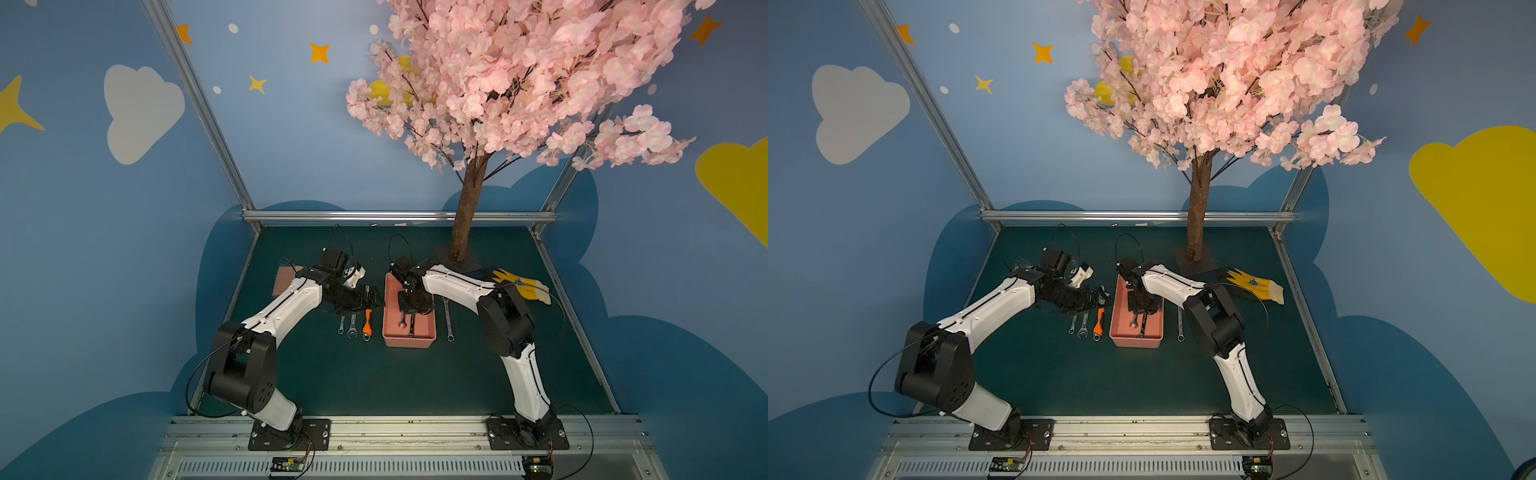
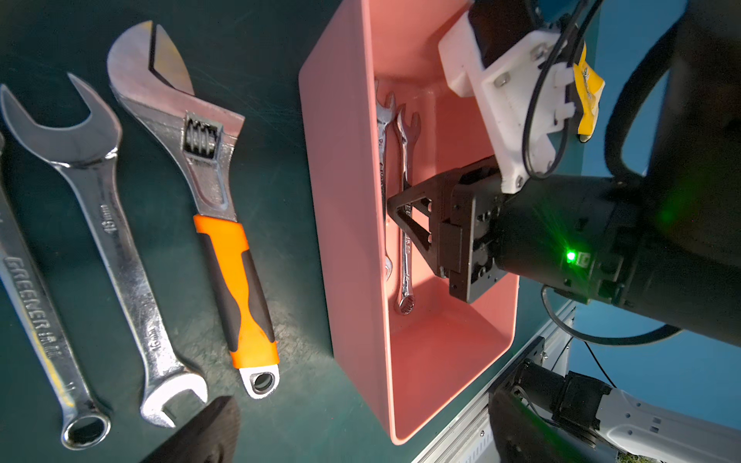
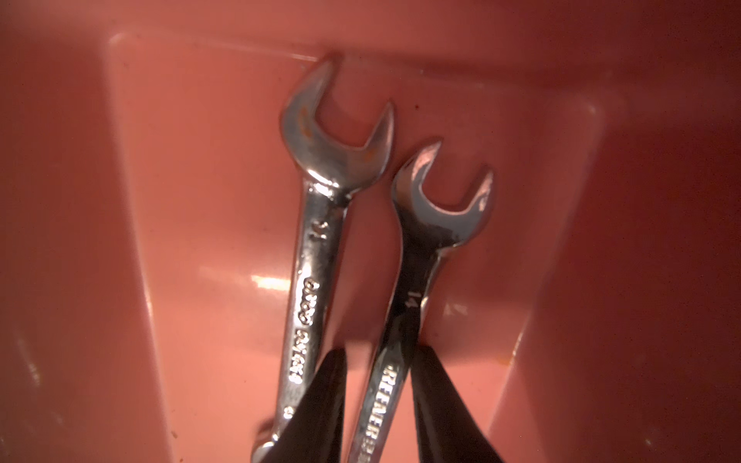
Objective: Take out the wrench from the storage box
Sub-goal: Pick up the wrench from the storage box.
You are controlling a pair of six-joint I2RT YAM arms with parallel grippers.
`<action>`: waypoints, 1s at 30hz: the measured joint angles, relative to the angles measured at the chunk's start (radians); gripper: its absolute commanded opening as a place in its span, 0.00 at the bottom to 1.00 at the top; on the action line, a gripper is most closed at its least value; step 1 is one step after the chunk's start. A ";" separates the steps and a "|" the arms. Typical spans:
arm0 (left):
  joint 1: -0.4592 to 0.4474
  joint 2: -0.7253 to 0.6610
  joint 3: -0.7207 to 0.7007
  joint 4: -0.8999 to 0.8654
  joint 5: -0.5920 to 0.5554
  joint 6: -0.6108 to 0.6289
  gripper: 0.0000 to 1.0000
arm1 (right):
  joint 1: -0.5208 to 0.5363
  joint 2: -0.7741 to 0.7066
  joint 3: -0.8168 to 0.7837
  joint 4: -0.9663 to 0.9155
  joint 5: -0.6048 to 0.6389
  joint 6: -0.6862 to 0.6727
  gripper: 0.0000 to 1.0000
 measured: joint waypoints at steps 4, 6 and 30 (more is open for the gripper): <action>0.000 0.004 0.000 0.000 0.000 0.000 1.00 | 0.001 0.001 0.001 0.001 0.002 0.008 0.15; 0.000 0.005 0.000 0.000 0.000 0.000 1.00 | 0.002 0.002 0.002 0.001 0.008 0.013 0.08; -0.009 0.005 0.030 -0.019 0.003 0.000 1.00 | 0.012 -0.040 0.015 -0.031 0.069 -0.022 0.00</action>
